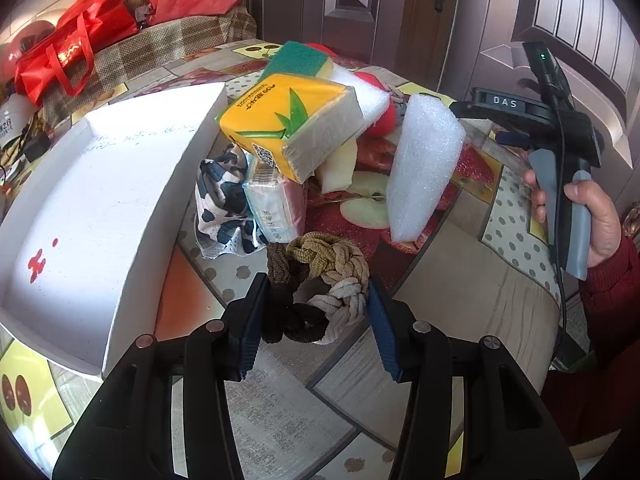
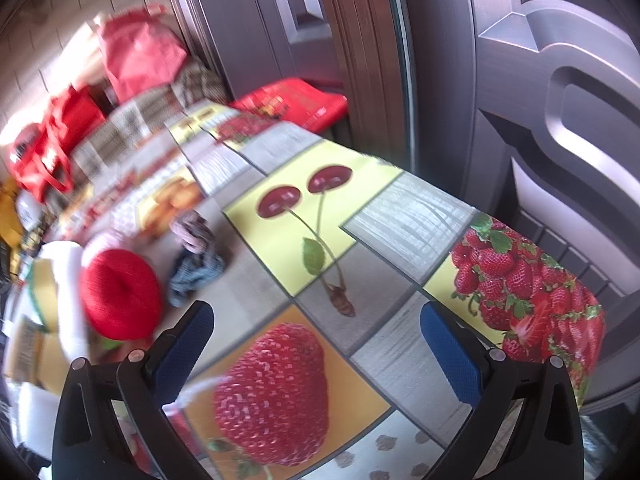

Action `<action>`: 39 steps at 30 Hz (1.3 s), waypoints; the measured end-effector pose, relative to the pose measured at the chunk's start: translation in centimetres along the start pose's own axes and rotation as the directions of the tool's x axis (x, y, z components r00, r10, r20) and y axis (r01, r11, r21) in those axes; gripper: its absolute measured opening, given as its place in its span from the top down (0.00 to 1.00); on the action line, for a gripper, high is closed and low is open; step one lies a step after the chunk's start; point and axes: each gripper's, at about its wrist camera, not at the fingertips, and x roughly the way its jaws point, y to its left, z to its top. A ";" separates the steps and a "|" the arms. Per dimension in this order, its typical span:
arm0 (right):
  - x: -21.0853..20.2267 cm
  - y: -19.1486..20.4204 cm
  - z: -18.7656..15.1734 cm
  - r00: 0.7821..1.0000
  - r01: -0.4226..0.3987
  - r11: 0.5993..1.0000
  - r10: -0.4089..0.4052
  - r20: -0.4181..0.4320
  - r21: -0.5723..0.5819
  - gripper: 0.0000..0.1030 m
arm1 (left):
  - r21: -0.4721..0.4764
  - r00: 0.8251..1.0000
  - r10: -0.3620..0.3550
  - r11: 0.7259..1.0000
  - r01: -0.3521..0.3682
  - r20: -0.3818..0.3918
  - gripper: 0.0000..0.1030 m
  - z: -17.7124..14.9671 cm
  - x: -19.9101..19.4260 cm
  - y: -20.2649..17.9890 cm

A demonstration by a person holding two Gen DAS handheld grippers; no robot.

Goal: Organize soft objects
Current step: 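Lower the left gripper onto the beige-brown braided rope knot and close, then lift the rope knot with the left gripper while the right gripper grasps a white foam block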

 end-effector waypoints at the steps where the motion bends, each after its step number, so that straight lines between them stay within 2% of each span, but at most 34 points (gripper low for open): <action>1: -1.3 -0.1 -0.1 0.992 -0.104 0.994 0.105 0.068 -0.016 0.00 | -0.003 1.000 -0.002 1.000 0.003 0.011 0.53 -0.1 -0.3 0.1; 3: -3.6 0.8 -0.4 0.948 -0.261 0.955 0.282 0.149 -0.142 0.00 | -0.011 1.000 -0.005 1.000 0.005 0.026 0.53 -0.1 -0.6 0.5; 4: -4.4 1.5 -0.6 0.923 -0.317 0.925 0.352 0.155 -0.211 0.00 | -0.015 1.000 -0.007 1.000 0.008 0.030 0.53 -0.1 -0.6 0.6; 6: -5.3 3.1 -1.1 0.891 -0.397 0.862 0.444 0.092 -0.315 0.00 | -0.017 0.999 -0.006 1.000 0.007 0.043 0.53 -0.1 -0.9 0.6; 8: -5.5 5.2 -2.0 0.866 -0.462 0.793 0.500 -0.009 -0.397 0.00 | -0.020 0.998 -0.010 1.000 0.011 0.058 0.53 0.0 -1.1 1.0; 10: -5.5 7.5 -3.3 0.856 -0.488 0.733 0.508 -0.097 -0.474 0.00 | -0.029 0.998 -0.014 0.999 0.016 0.067 0.53 0.0 -1.3 1.0; 12: -5.8 9.4 -4.6 0.833 -0.519 0.659 0.531 -0.152 -0.544 0.00 | -0.032 0.997 -0.017 0.999 0.019 0.074 0.53 -0.2 -1.4 1.1; 13: -5.9 10.1 -5.2 0.828 -0.524 0.630 0.534 -0.172 -0.573 0.00 | -0.032 0.997 -0.016 0.999 0.019 0.075 0.53 -0.3 -1.5 1.1; 16: -5.7 12.0 -6.5 0.833 -0.511 0.570 0.512 -0.209 -0.643 0.00 | -0.035 0.997 -0.017 0.999 0.019 0.082 0.53 -0.3 -1.7 1.1; 20: -3.9 13.4 -6.9 0.857 -0.492 0.550 0.445 -0.261 -0.675 0.00 | -0.040 0.995 -0.015 0.999 0.019 0.096 0.53 -0.5 -2.0 1.1; 21: -3.3 13.6 -7.0 0.857 -0.496 0.544 0.433 -0.280 -0.677 0.05 | -0.042 0.995 -0.016 0.999 0.020 0.099 0.53 -0.5 -2.1 1.1; 23: -2.4 14.1 -7.4 0.852 -0.515 0.534 0.408 -0.329 -0.671 0.42 | -0.043 0.994 -0.016 0.999 0.021 0.108 0.53 -0.6 -2.3 1.1; 24: -2.3 14.0 -7.4 0.852 -0.515 0.539 0.403 -0.334 -0.666 0.48 | -0.043 0.993 -0.017 0.999 0.022 0.116 0.53 -0.7 -2.5 1.1; 26: -3.2 13.5 -7.2 0.847 -0.518 0.542 0.432 -0.309 -0.662 0.48 | -0.039 0.989 -0.020 0.999 0.026 0.146 0.53 -0.8 -3.1 1.2; 28: -5.0 13.0 -6.7 0.846 -0.501 0.545 0.473 -0.246 -0.672 0.48 | -0.036 0.981 0.013 0.999 -0.007 0.192 0.53 -0.9 -4.1 1.4; 29: -5.9 12.9 -6.4 0.843 -0.488 0.550 0.497 -0.203 -0.678 0.48 | -0.040 0.972 0.037 0.999 -0.028 0.234 0.53 -1.0 -4.8 1.6; 31: -8.0 12.6 -5.7 0.831 -0.454 0.567 0.548 -0.096 -0.688 0.48 | -0.071 0.936 0.106 0.994 -0.087 0.336 0.53 -1.4 -6.6 2.3; 33: -9.2 12.4 -5.0 0.811 -0.424 0.602 0.584 0.011 -0.677 0.48 | -0.137 0.880 0.218 0.975 -0.176 0.423 0.53 -2.3 -8.4 3.3; 35: -9.4 12.2 -4.8 0.799 -0.410 0.643 0.596 0.085 -0.647 0.48 | -0.204 0.825 0.317 0.947 -0.248 0.468 0.53 -3.5 -9.8 4.6; 37: -8.9 12.3 -5.0 0.805 -0.375 0.684 0.575 0.146 -0.626 0.48 | -0.264 0.771 0.413 0.910 -0.321 0.486 0.53 -4.7 -10.9 5.8; 39: -8.2 12.7 -5.6 0.809 -0.345 0.704 0.558 0.184 -0.621 0.48 | -0.323 0.724 0.466 0.883 -0.342 0.508 0.53 -5.8 -12.2 7.0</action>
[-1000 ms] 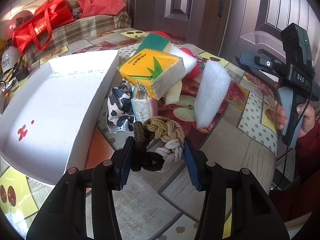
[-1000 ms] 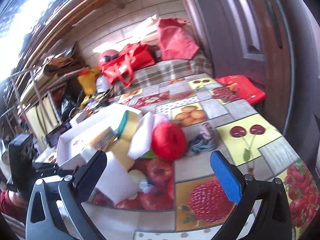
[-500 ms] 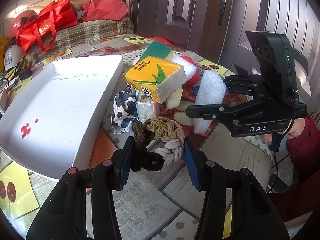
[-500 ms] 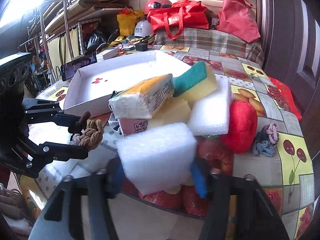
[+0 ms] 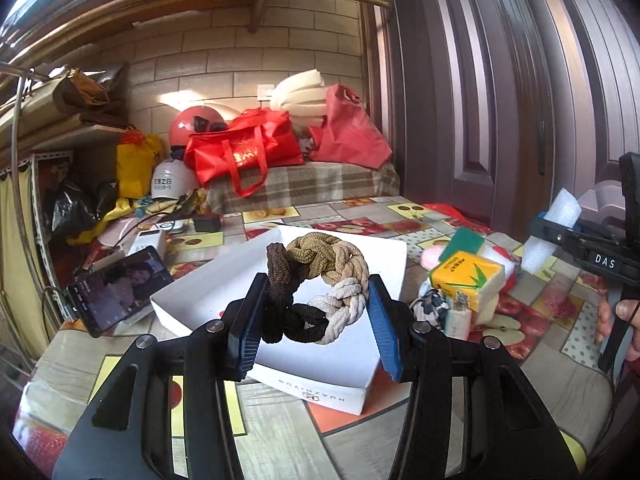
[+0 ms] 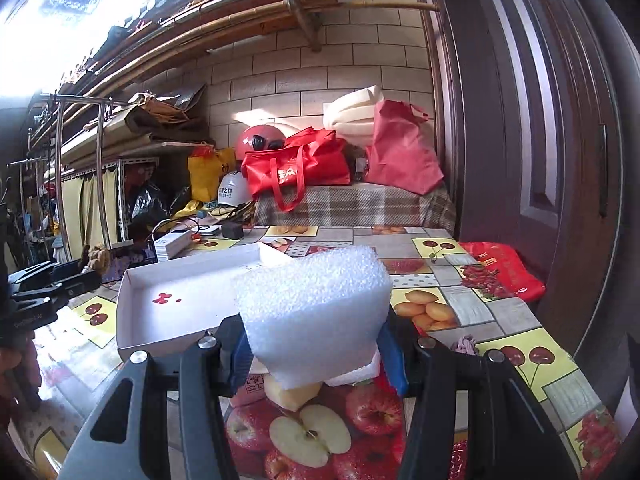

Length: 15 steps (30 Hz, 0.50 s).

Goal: Organize soft objects
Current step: 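Lift the rope knot with the left gripper while the right gripper grasps a white foam block, then carry the rope knot into the white tray and open the left gripper while the right carries the foam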

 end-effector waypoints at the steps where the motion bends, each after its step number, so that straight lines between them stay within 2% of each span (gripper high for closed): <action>1: 0.4 0.2 -0.3 1.000 0.009 1.000 -0.009 0.004 0.002 0.48 | -0.006 0.999 0.031 1.000 -0.031 0.029 0.53 0.0 -0.5 0.7; 3: 0.9 0.6 -0.5 1.000 0.008 1.000 -0.008 -0.014 0.011 0.48 | -0.010 0.994 0.088 0.996 -0.088 0.067 0.53 -0.1 -1.3 1.9; 7: 1.1 1.6 -0.3 1.000 -0.026 0.999 0.026 0.002 0.036 0.48 | -0.092 0.989 0.129 0.988 -0.122 0.073 0.53 -0.4 -1.5 3.9; 11: 1.1 3.1 -0.2 0.999 -0.054 0.999 0.054 0.003 0.009 0.48 | -0.130 0.984 0.151 0.982 -0.139 0.089 0.53 -0.5 -2.1 4.7; 15: 1.4 3.7 -0.2 0.997 -0.071 0.997 0.071 -0.004 0.010 0.48 | -0.104 0.985 0.152 0.984 -0.143 0.085 0.53 -0.5 -2.1 4.4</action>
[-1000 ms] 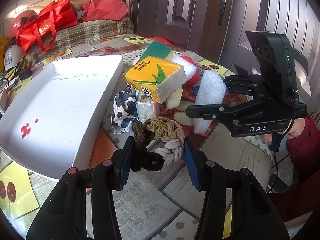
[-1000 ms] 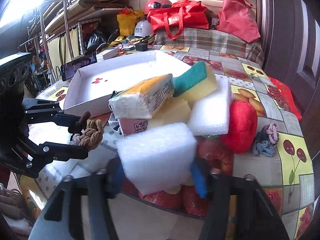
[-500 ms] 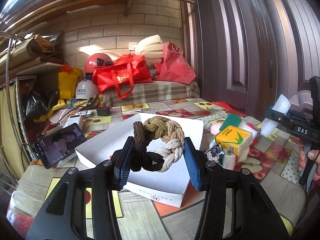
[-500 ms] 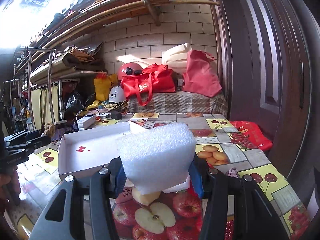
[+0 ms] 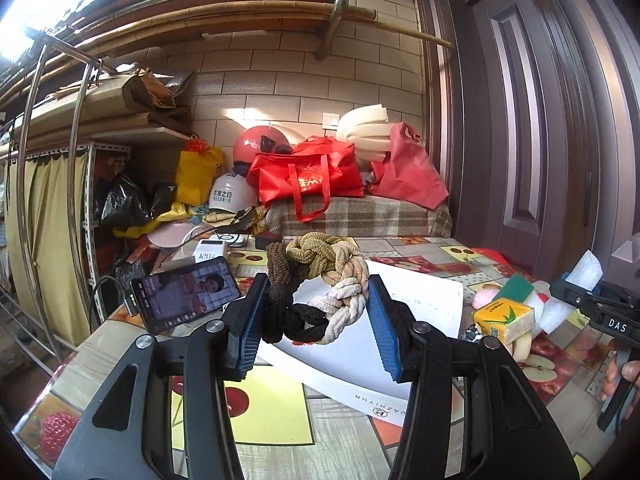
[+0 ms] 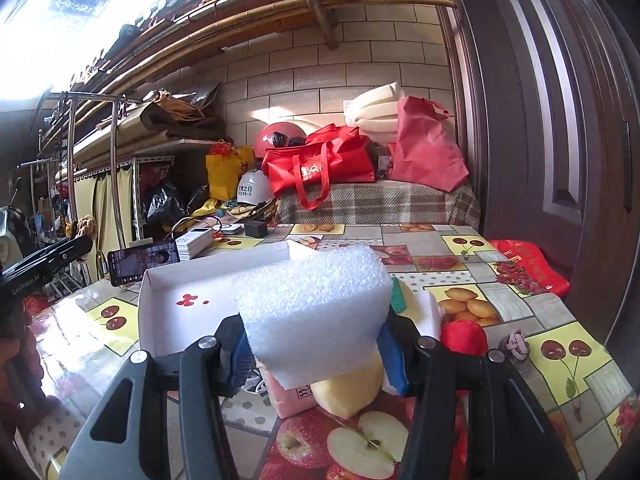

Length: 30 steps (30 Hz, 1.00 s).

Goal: Organize soft objects
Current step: 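Carry the rope knot into the white tray and open the left gripper while the right carries the foam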

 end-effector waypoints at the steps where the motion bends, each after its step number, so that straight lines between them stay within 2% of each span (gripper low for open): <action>1: 0.1 0.1 0.0 1.000 -0.001 1.000 0.001 0.000 0.005 0.48 | 0.011 1.000 -0.002 1.000 0.002 -0.002 0.53 0.0 0.1 -0.3; 8: -0.9 -0.1 0.0 0.999 -0.003 0.999 0.001 0.050 0.041 0.48 | 0.004 1.000 -0.014 1.000 0.014 -0.016 0.53 -0.1 0.5 0.1; 13: -1.6 0.8 -0.1 0.996 -0.038 0.999 0.035 0.076 0.037 0.48 | -0.007 1.000 -0.010 1.000 0.010 -0.018 0.53 0.0 0.7 0.3; 16: -1.4 2.5 -0.1 0.995 -0.069 0.998 0.070 0.069 -0.009 0.48 | 0.001 0.999 -0.013 1.000 0.013 -0.029 0.53 0.0 0.8 0.2; 20: -0.4 3.8 0.1 0.994 -0.099 0.995 0.101 0.051 -0.032 0.48 | 0.021 0.996 -0.051 0.998 0.053 -0.069 0.53 0.0 1.8 -0.2; 25: 0.6 4.3 0.2 0.993 -0.114 0.993 0.115 0.026 -0.029 0.48 | 0.030 0.988 -0.094 0.995 0.099 -0.122 0.53 0.0 4.1 -0.8; 30: 1.8 5.4 0.1 0.990 -0.140 0.989 0.139 -0.012 -0.048 0.48 | 0.027 0.980 -0.088 0.995 0.095 -0.178 0.53 -0.5 7.5 -1.1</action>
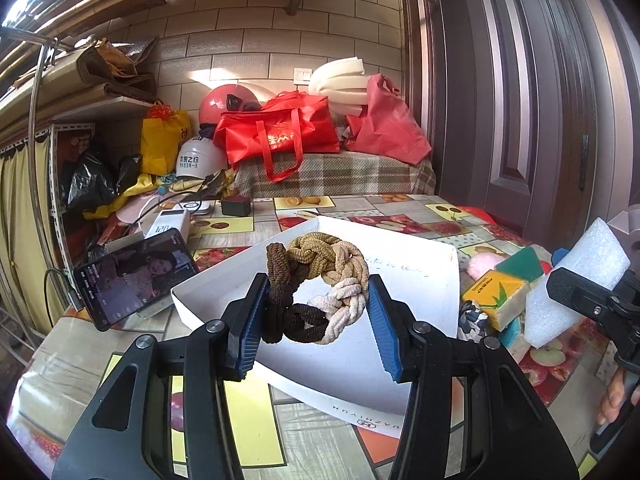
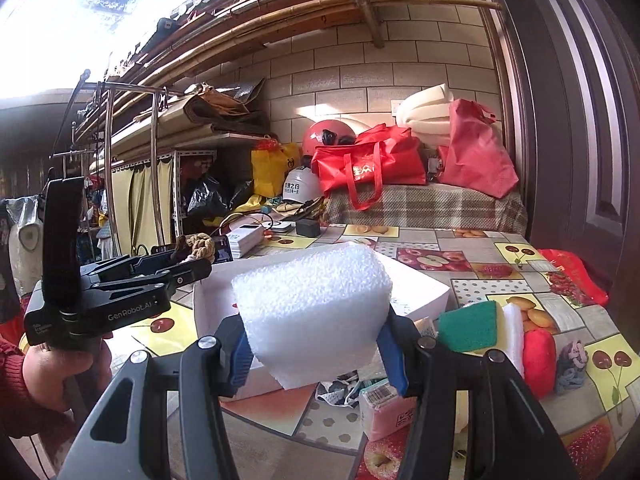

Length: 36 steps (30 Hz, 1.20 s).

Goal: Organize soft objects
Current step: 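Carry the rope knot into the white tray and open the left gripper while the right carries the foam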

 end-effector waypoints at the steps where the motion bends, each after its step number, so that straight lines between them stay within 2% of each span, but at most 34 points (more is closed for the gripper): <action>1: 0.3 0.2 0.0 1.000 -0.007 1.000 0.007 -0.007 -0.003 0.48 | -0.008 1.000 0.004 1.000 -0.004 -0.011 0.53 0.1 0.7 0.1; 3: 1.1 0.6 0.1 0.999 -0.023 1.000 0.023 -0.024 0.000 0.48 | -0.013 0.999 0.017 1.000 -0.017 -0.027 0.53 0.2 1.9 0.2; 7: 3.3 0.8 0.2 0.997 -0.042 0.999 0.044 -0.064 0.035 0.48 | 0.016 0.999 0.037 0.999 -0.037 -0.004 0.53 0.6 3.2 -0.1; 11: 5.6 0.9 0.0 0.994 -0.030 0.998 0.035 -0.100 0.054 0.48 | 0.018 0.999 0.038 0.999 -0.038 0.005 0.53 1.0 4.3 0.0; 14: 6.7 1.2 0.2 0.995 -0.012 0.999 0.017 -0.095 0.052 0.48 | 0.010 0.999 0.034 0.999 -0.034 0.002 0.53 1.3 5.2 0.4; 18: 8.4 1.7 0.6 0.995 0.008 0.999 -0.004 -0.100 0.040 0.48 | 0.001 1.000 0.014 1.000 -0.013 -0.024 0.53 1.6 6.6 0.8; 26: 12.1 1.1 1.5 0.990 0.064 0.996 -0.055 -0.126 0.064 0.48 | -0.006 0.996 0.022 1.000 -0.023 -0.082 0.53 2.2 9.5 1.8; 32: 13.6 0.4 1.7 0.982 0.093 0.991 -0.074 -0.175 0.099 0.47 | -0.035 0.992 0.017 0.999 -0.022 -0.128 0.53 2.4 10.8 2.4; 36: 13.7 0.7 1.6 0.979 0.104 0.991 -0.087 -0.183 0.086 0.46 | -0.047 0.991 0.019 0.999 -0.025 -0.129 0.52 2.3 10.7 2.5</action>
